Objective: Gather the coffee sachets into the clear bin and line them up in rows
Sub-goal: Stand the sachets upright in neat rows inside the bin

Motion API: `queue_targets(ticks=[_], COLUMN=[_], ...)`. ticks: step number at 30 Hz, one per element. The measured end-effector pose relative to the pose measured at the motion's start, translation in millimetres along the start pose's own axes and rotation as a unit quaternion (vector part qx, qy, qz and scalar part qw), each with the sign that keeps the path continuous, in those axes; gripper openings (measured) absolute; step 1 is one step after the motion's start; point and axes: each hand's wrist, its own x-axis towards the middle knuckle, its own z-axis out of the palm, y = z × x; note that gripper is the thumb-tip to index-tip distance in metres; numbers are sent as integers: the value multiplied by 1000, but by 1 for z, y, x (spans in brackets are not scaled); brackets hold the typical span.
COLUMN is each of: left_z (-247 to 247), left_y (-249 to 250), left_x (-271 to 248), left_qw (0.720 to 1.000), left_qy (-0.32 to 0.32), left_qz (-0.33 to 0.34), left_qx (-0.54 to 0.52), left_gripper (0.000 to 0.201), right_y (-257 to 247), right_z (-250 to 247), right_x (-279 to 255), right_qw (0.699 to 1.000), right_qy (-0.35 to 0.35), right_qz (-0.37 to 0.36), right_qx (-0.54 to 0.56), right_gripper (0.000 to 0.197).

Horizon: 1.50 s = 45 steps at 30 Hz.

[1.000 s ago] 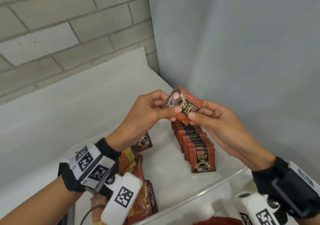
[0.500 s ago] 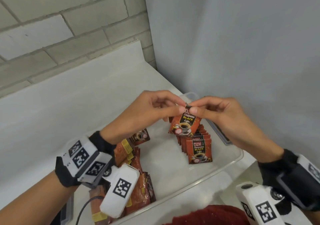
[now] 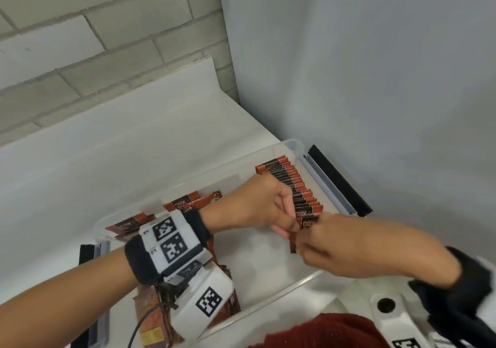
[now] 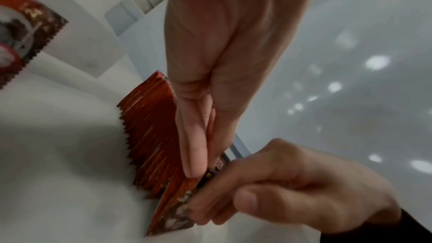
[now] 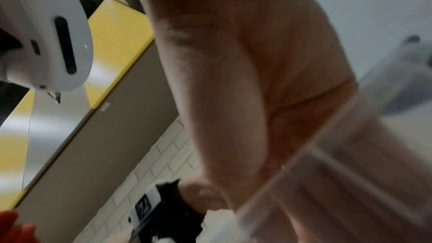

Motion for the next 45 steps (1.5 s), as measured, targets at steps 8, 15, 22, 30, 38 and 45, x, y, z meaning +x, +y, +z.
queue_targets(ticks=[8, 15, 22, 30, 38, 45], left_z=[-30, 0, 15, 34, 34, -10], left_y=[-11, -17, -7, -8, -9, -15], left_x=[-11, -10, -5, -5, -2, -30], left_qw=[992, 943, 923, 897, 895, 964], left_qy=[61, -82, 22, 27, 4, 12], left_qz=[-107, -153, -167, -179, -167, -157], left_qx=[-37, -285, -347, -404, -414, -214], left_gripper=[18, 55, 56, 62, 56, 32], right_y=[-1, -3, 1, 2, 8, 2], right_z=[-6, -8, -9, -9, -6, -21], right_x=[14, 16, 12, 2, 1, -5], right_qw=[995, 992, 993, 991, 991, 996], right_qy=[-62, -77, -46, 28, 51, 23], right_qz=[79, 102, 104, 108, 112, 74], right_qx=[18, 14, 35, 71, 60, 44], right_gripper=[37, 32, 34, 37, 35, 37])
